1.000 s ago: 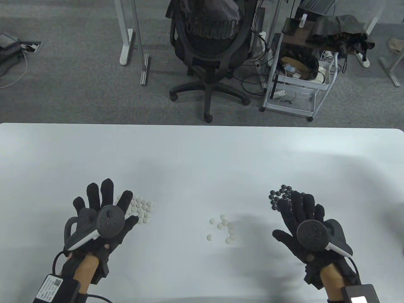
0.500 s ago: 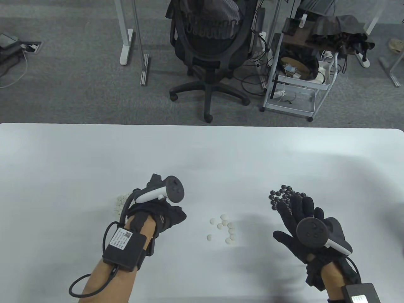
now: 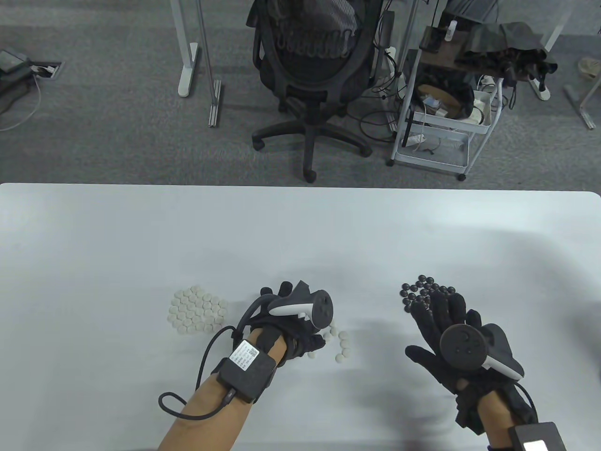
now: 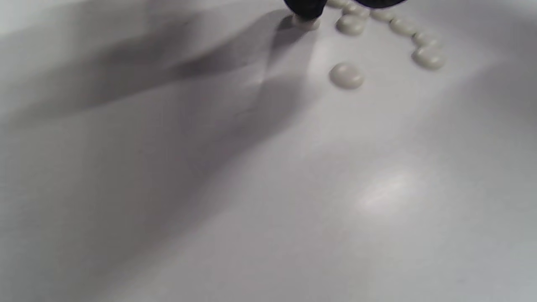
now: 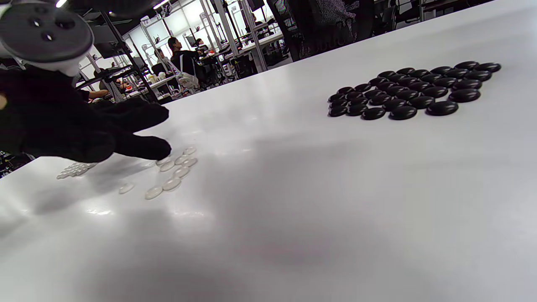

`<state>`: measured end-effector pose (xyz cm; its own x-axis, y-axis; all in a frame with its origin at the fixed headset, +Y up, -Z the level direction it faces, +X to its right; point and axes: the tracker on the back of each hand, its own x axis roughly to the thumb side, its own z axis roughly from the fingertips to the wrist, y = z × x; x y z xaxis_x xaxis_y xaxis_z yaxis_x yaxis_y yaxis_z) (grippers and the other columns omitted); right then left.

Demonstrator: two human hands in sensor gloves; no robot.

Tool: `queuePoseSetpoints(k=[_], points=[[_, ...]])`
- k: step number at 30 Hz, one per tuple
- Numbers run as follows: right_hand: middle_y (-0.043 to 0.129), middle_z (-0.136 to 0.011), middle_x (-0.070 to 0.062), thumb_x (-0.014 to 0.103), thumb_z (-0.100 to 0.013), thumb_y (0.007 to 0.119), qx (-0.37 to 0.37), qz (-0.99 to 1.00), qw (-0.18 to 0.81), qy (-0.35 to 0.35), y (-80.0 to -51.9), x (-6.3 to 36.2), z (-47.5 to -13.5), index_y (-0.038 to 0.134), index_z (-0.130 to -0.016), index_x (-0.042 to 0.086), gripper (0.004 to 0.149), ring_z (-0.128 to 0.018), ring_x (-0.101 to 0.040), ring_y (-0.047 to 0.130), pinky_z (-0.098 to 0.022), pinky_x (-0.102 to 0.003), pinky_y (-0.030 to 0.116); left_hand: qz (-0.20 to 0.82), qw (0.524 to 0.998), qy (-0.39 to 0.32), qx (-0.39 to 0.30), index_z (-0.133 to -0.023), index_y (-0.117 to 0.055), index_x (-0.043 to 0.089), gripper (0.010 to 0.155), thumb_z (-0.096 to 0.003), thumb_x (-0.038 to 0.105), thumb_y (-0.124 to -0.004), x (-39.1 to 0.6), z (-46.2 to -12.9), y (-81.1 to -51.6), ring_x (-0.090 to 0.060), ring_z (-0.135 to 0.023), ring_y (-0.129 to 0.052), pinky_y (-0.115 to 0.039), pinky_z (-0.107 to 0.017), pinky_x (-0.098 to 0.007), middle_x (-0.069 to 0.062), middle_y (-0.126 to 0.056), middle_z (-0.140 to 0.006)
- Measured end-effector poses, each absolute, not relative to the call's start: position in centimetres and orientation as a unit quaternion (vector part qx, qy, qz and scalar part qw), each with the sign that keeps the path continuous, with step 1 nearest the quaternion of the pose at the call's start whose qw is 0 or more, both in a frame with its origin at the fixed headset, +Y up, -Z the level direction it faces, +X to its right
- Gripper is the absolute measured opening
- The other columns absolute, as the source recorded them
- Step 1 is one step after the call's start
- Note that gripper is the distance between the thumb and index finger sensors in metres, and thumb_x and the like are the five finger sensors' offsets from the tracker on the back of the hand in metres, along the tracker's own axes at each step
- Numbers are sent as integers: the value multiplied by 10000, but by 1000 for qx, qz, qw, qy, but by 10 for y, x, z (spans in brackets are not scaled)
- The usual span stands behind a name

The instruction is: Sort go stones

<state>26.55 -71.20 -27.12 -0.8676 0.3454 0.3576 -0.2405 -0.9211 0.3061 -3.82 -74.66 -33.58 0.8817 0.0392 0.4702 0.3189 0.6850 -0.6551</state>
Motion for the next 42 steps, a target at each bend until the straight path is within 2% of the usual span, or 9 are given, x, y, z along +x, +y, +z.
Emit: queuePoseSetpoints(k=[3,8,15,18,23,29,34,39,42], points=[[-54,-1068,-332,558,-531,522,208,958,154,127,-712,266,-271,156,-1135,117,833,-868,-584,-109,-537,-802,51,-88,890,-230,-383,-1185,-346,287,659,-564,497,-413,-58,-325,-745,-599,-909,174,7,-555,-840,-317,135,-1135],[-56,-1067,-332,557,-533,524,210,957,155,125,-711,266,-271,156,-1133,119,829,-868,-583,-110,-537,-803,50,-116,889,-201,-396,-1184,-323,275,663,-567,494,-422,-124,-291,-742,-602,-907,169,5,-554,-839,-320,131,-1133],[-62,-1064,-333,557,-533,524,208,958,151,124,-711,265,-270,149,-1133,116,834,-866,-584,-111,-538,-804,52,-80,897,-65,-429,-1184,-337,259,657,-579,477,-473,-234,-259,-739,-616,-905,136,-15,-551,-843,-340,108,-1122],[-62,-1062,-335,557,-533,524,207,959,147,126,-712,264,-270,146,-1132,116,834,-865,-586,-111,-538,-804,54,-58,903,-37,-424,-1184,-311,261,660,-579,472,-471,-254,-261,-742,-610,-901,160,0,-549,-841,-337,131,-1111],[-68,-1060,-335,557,-534,524,203,959,149,128,-713,264,-269,141,-1131,116,836,-864,-586,-113,-539,-804,54,-60,908,-31,-415,-1163,-184,276,681,-567,473,-447,-257,-269,-751,-605,-888,190,18,-546,-839,-336,189,-1079],[-70,-1058,-336,555,-536,528,200,960,149,129,-712,265,-270,137,-1130,114,837,-863,-586,-114,-539,-804,53,-75,908,-46,-410,-1165,-188,279,679,-565,470,-441,-242,-277,-751,-601,-886,198,23,-546,-838,-330,199,-1073],[-76,-1055,-336,555,-537,527,199,960,150,127,-711,266,-269,132,-1130,114,838,-861,-586,-117,-539,-805,52,-92,908,-31,-408,-1160,-178,287,677,-563,466,-441,-238,-287,-751,-598,-879,213,32,-545,-837,-324,235,-1050],[-84,-1052,-336,555,-537,527,202,960,152,124,-710,266,-268,130,-1130,113,839,-858,-586,-121,-539,-805,51,-93,924,-35,-370,-1166,-180,275,689,-561,467,-445,-223,-298,-725,-592,-882,220,39,-550,-836,-319,243,-1049],[-84,-1052,-337,555,-537,527,201,960,152,123,-710,266,-268,129,-1129,114,839,-858,-586,-121,-540,-805,51,-77,932,-52,-351,-1197,-285,238,702,-559,482,-448,-203,-306,-702,-592,-888,211,35,-553,-836,-319,206,-1075]])
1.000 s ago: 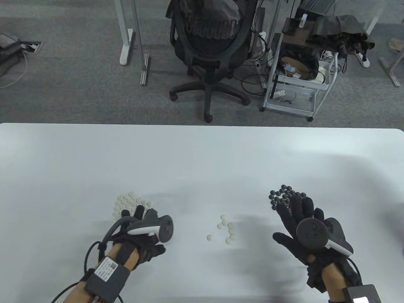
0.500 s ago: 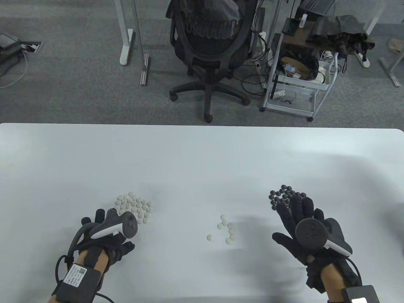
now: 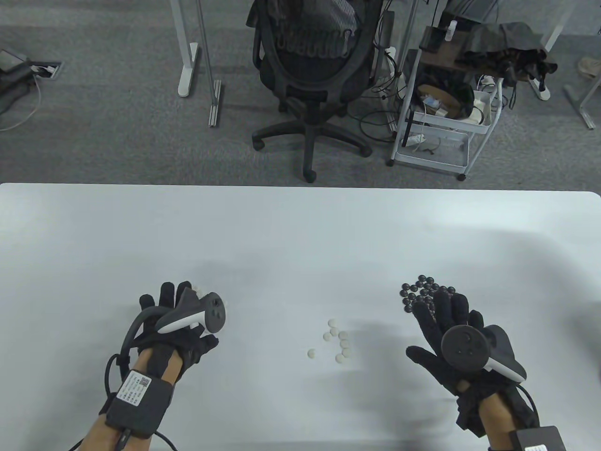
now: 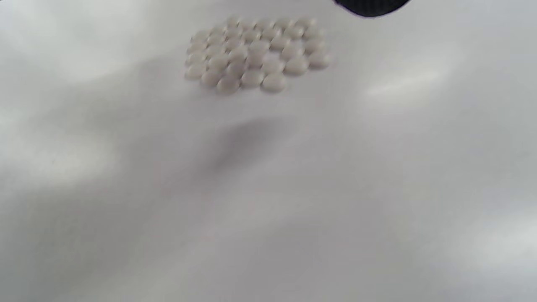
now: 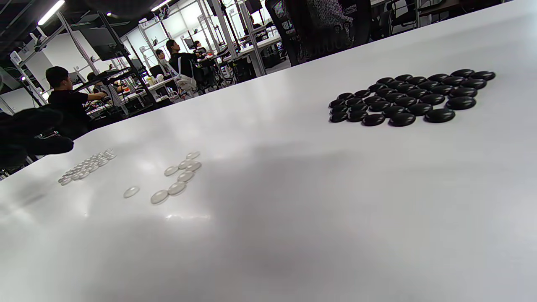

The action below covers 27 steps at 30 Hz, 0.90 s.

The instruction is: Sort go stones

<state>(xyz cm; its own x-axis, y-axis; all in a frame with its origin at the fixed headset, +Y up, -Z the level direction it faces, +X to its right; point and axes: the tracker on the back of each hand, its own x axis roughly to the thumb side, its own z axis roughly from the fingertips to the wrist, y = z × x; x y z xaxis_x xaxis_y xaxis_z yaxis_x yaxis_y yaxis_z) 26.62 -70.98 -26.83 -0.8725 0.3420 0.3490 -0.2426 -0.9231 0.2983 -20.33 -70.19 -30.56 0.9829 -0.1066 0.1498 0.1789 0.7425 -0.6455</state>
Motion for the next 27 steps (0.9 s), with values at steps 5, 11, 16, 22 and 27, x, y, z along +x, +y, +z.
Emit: queuePoseSetpoints(k=[5,11,16,22,27], points=[[-83,-1052,-336,555,-537,528,200,960,153,123,-709,267,-268,129,-1130,114,839,-859,-586,-121,-540,-805,51,-34,922,-118,-367,-1191,-512,221,683,-568,497,-463,-157,-314,-686,-606,-921,131,-1,-555,-839,-324,90,-1150],[-82,-1053,-336,555,-537,528,200,960,153,126,-710,267,-268,131,-1130,114,838,-859,-587,-120,-540,-805,51,-52,895,-182,-403,-1167,-604,227,654,-581,494,-489,-101,-316,-698,-615,-932,90,-38,-554,-840,-329,18,-1168],[-83,-1052,-337,555,-536,528,199,959,154,129,-709,268,-268,130,-1130,112,841,-859,-587,-120,-540,-805,52,-59,873,-232,-424,-1173,-561,235,639,-587,484,-503,-60,-310,-716,-617,-928,76,-51,-551,-840,-334,17,-1156],[-82,-1052,-336,554,-538,530,198,959,154,131,-708,268,-268,129,-1129,114,838,-859,-586,-120,-541,-805,52,-90,859,-260,-431,-1188,-368,262,646,-590,473,-491,-32,-302,-739,-618,-907,117,-34,-544,-842,-344,97,-1116],[-85,-1051,-337,553,-539,533,199,959,156,130,-707,269,-268,128,-1129,112,840,-859,-586,-120,-541,-805,51,-127,858,-262,-424,-1176,-275,268,650,-594,467,-486,-49,-288,-748,-616,-898,132,-28,-544,-842,-347,119,-1104]])
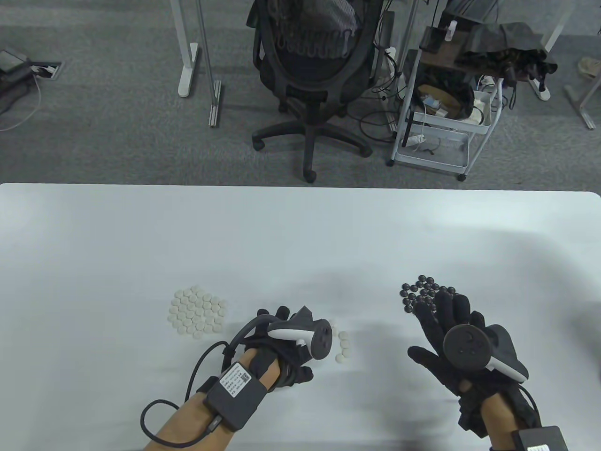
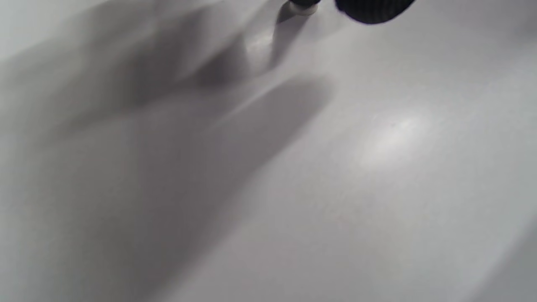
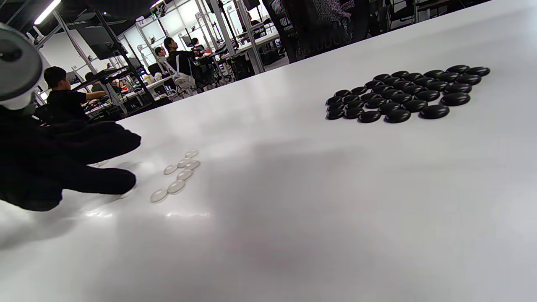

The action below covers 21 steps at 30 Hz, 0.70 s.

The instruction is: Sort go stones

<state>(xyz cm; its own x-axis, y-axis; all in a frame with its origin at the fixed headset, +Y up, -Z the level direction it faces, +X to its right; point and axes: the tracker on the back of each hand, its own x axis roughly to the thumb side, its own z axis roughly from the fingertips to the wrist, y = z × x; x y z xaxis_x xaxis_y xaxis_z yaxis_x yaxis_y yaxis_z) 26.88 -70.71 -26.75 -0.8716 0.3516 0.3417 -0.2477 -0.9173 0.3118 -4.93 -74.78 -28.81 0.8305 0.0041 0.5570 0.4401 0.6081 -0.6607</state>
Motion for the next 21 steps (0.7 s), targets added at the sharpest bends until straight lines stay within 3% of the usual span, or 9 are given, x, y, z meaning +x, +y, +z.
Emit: queuePoseSetpoints(k=[11,15,21], points=[[-86,-1050,-337,551,-542,536,200,959,151,136,-709,267,-267,126,-1128,112,839,-859,-587,-120,-541,-805,52,-110,885,-108,-440,-1176,-340,248,629,-602,435,-517,-191,-275,-742,-617,-905,114,-30,-544,-840,-359,88,-1107],[-90,-1047,-338,551,-544,536,198,959,145,141,-710,265,-268,120,-1126,111,840,-856,-588,-121,-541,-804,53,-80,891,-81,-440,-1172,-291,259,634,-601,432,-507,-213,-278,-746,-614,-900,134,-14,-543,-840,-356,119,-1095],[-93,-1045,-339,551,-544,537,195,959,143,147,-711,264,-268,116,-1126,109,843,-856,-588,-121,-540,-805,53,-79,897,-71,-429,-1172,-260,257,645,-593,429,-485,-213,-287,-749,-610,-893,163,1,-543,-839,-353,157,-1077]])
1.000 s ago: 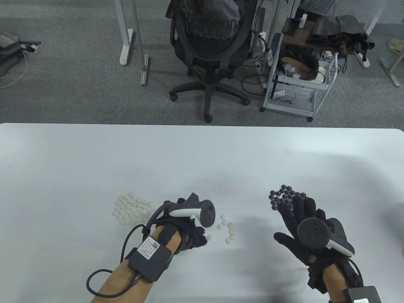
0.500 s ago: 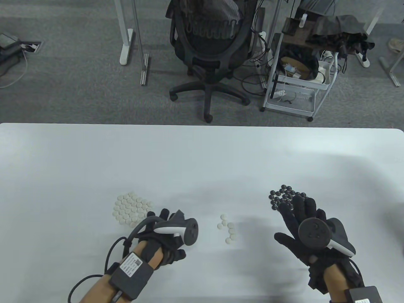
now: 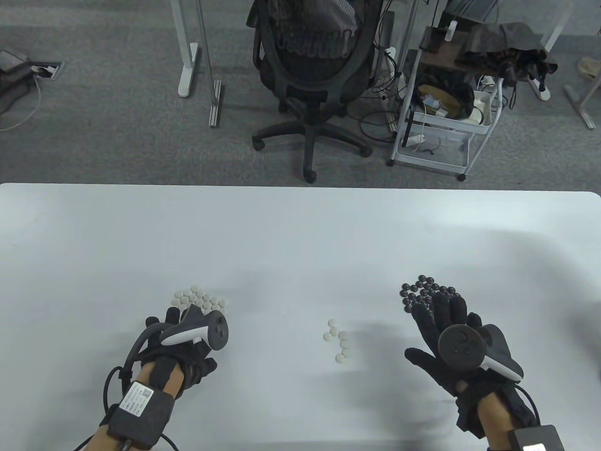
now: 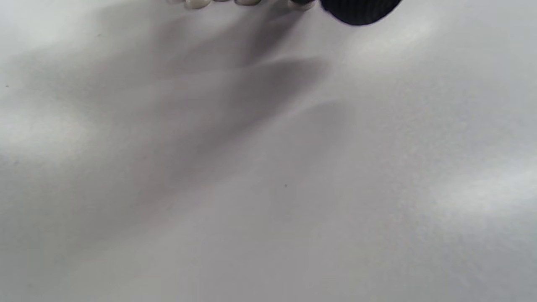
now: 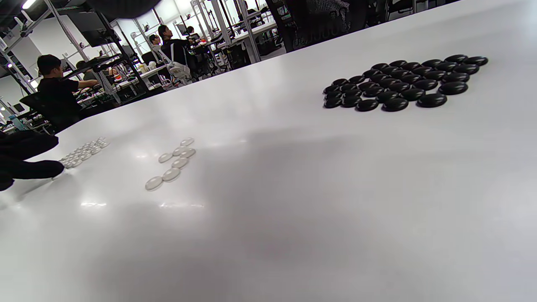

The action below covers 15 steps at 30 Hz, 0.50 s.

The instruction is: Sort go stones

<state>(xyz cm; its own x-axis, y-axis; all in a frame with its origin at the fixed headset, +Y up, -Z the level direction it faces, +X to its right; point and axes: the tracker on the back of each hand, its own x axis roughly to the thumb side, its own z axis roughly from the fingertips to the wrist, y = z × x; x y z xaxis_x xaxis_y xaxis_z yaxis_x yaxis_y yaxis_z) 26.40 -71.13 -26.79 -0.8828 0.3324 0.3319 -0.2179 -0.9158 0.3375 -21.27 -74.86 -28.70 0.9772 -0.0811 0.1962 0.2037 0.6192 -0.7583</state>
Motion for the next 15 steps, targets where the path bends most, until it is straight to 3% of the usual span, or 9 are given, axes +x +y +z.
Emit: queuePoseSetpoints(k=[8,15], points=[[-95,-1044,-339,551,-544,536,194,959,147,146,-710,265,-268,113,-1124,110,842,-855,-588,-122,-541,-804,51,-94,903,-52,-417,-1178,-277,255,647,-589,429,-480,-208,-300,-742,-607,-891,173,10,-545,-838,-344,171,-1074],[-94,-1045,-340,551,-544,535,194,959,149,145,-710,266,-268,114,-1125,109,843,-856,-588,-122,-541,-804,51,-40,926,-54,-373,-1208,-378,199,689,-582,470,-474,-186,-321,-700,-607,-901,168,8,-551,-839,-340,145,-1107]])
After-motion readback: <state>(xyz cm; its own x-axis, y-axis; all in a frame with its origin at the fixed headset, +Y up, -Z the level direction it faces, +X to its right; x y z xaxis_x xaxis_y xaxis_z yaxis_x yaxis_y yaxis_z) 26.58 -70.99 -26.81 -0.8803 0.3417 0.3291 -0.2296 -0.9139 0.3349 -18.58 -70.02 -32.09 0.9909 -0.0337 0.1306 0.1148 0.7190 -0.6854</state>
